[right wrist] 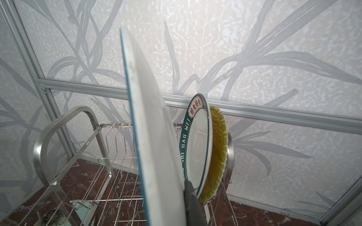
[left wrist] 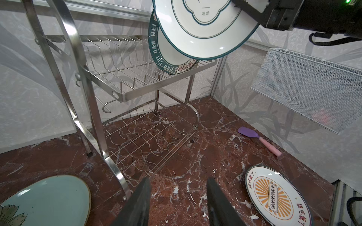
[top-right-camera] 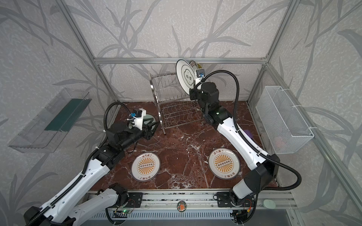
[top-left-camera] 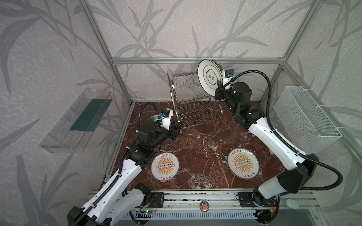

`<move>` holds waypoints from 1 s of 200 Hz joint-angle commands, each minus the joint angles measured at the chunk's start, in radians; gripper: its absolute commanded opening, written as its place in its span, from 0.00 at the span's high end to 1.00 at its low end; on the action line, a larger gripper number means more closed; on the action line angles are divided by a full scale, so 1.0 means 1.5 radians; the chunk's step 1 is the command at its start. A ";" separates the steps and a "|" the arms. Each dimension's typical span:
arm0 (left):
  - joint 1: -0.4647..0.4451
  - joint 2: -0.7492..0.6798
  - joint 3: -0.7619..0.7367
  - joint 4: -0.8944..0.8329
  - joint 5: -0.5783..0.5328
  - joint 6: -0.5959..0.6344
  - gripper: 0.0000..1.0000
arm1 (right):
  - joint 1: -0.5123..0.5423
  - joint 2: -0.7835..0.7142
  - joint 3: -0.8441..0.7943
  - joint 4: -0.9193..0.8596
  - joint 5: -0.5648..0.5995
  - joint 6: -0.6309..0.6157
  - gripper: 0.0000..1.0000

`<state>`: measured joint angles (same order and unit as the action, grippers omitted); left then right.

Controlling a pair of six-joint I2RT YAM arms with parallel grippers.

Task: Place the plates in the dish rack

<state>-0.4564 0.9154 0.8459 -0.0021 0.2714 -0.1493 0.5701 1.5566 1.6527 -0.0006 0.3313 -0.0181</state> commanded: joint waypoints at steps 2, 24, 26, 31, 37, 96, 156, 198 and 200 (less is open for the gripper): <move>-0.002 -0.008 -0.007 0.019 0.011 0.000 0.55 | 0.007 0.008 0.044 0.081 0.049 -0.026 1.00; -0.001 -0.005 -0.006 0.019 0.018 -0.005 0.55 | 0.012 0.025 0.050 0.093 0.062 -0.026 1.00; -0.001 -0.005 -0.006 0.019 0.019 -0.005 0.55 | 0.012 0.026 0.051 0.095 0.064 -0.026 1.00; 0.000 -0.005 -0.005 0.019 0.021 -0.005 0.55 | 0.013 0.031 0.051 0.098 0.069 -0.027 1.00; -0.001 -0.006 -0.005 0.019 0.022 -0.006 0.55 | 0.015 0.038 0.054 0.100 0.072 -0.028 1.00; 0.000 -0.014 -0.004 0.015 0.019 -0.006 0.55 | 0.024 0.096 0.103 0.119 0.100 -0.046 1.00; 0.002 -0.022 -0.004 0.015 0.024 -0.011 0.55 | 0.029 0.168 0.145 0.133 0.134 -0.059 1.00; 0.004 -0.020 -0.001 0.008 0.027 -0.013 0.55 | 0.032 0.200 0.171 0.137 0.172 -0.064 1.00; 0.004 -0.020 0.000 0.007 0.027 -0.012 0.55 | 0.032 0.201 0.172 0.137 0.173 -0.065 1.00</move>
<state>-0.4553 0.8982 0.8459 0.0013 0.2924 -0.1612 0.6117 1.8542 1.8515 0.1081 0.5274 -0.1066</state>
